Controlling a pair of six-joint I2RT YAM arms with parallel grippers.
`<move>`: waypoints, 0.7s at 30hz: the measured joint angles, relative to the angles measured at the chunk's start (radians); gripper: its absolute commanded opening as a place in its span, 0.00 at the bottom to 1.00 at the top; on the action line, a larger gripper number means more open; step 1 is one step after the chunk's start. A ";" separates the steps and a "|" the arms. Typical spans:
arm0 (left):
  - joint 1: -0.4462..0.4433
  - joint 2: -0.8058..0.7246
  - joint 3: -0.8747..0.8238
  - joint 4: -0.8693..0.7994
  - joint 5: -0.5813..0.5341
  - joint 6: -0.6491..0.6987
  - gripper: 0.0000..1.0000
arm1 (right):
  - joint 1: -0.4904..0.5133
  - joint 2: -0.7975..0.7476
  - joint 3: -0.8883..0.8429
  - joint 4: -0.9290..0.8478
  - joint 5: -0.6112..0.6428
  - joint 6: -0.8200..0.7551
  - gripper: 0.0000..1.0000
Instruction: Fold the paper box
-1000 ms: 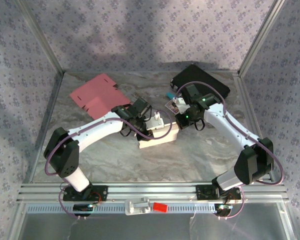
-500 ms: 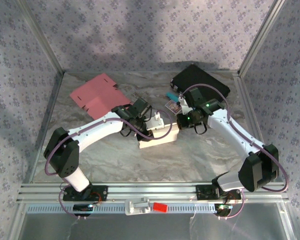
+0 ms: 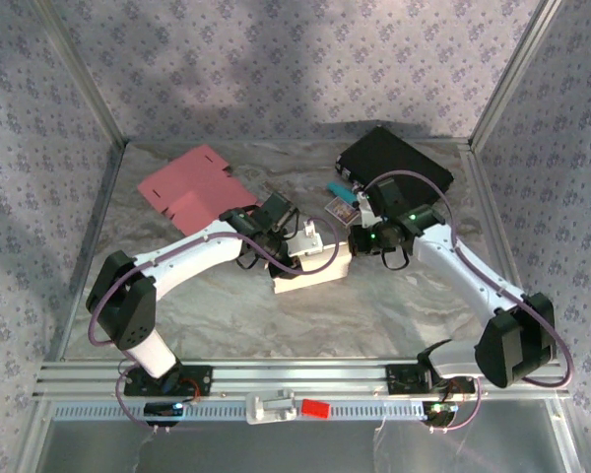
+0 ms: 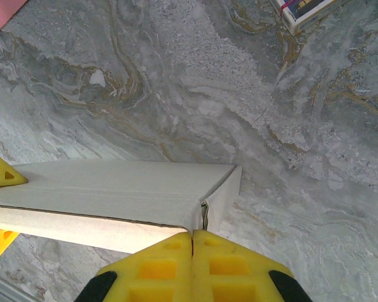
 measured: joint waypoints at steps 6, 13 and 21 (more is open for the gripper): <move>0.000 -0.002 -0.001 0.001 0.000 -0.019 0.34 | 0.010 -0.045 -0.067 0.064 0.015 0.006 0.00; 0.024 -0.038 -0.037 0.015 0.016 -0.056 0.37 | 0.052 -0.068 -0.106 0.116 0.059 0.006 0.00; 0.043 -0.117 -0.079 0.031 0.027 -0.107 0.45 | 0.060 -0.069 -0.109 0.119 0.122 0.028 0.00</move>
